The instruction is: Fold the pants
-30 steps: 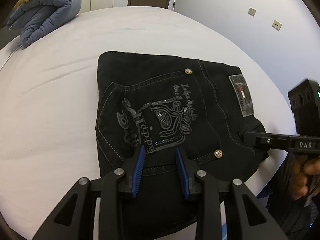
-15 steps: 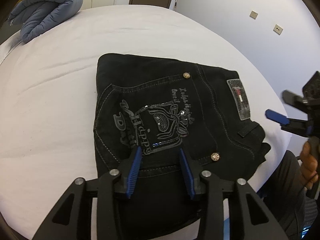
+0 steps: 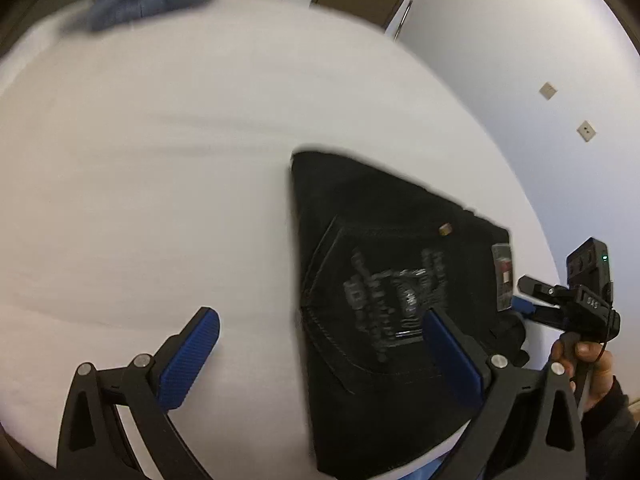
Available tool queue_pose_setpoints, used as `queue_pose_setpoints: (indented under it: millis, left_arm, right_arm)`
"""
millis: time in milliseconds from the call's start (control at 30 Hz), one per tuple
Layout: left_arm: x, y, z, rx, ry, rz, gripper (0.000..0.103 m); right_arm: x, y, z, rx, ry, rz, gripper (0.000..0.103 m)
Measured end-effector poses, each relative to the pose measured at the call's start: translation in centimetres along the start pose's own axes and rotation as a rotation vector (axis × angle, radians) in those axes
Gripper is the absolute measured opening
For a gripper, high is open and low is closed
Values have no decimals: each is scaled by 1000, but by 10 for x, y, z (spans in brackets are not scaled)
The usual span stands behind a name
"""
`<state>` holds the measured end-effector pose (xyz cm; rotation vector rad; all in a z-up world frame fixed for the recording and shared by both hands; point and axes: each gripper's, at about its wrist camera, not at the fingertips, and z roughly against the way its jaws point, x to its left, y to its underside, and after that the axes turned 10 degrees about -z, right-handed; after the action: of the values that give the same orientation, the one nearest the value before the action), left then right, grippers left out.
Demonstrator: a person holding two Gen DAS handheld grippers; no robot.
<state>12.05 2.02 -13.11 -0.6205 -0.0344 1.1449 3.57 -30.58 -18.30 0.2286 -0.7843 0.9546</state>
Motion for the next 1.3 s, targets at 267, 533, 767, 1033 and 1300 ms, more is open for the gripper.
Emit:
queue_pose_setpoints:
  millis: [267, 533, 767, 1033, 1300]
  left_arm:
    - [-38, -24, -52, 177, -48, -144, 71]
    - [-60, -32, -59, 184, -99, -199, 56]
    - [-69, -32, -57, 176, -115, -224, 45]
    - [-89, -43, -53, 159, -123, -235, 33]
    - [-102, -53, -40, 115, -113, -218, 21]
  right_arm:
    - [16, -16, -28, 57, 28, 12, 69]
    - [33, -10, -51, 84, 94, 65, 35]
    - [38, -1, -51, 40, 123, 106, 25]
    - [56, 7, -40, -7, 177, 202, 17]
    - [88, 19, -16, -71, 171, 318, 14]
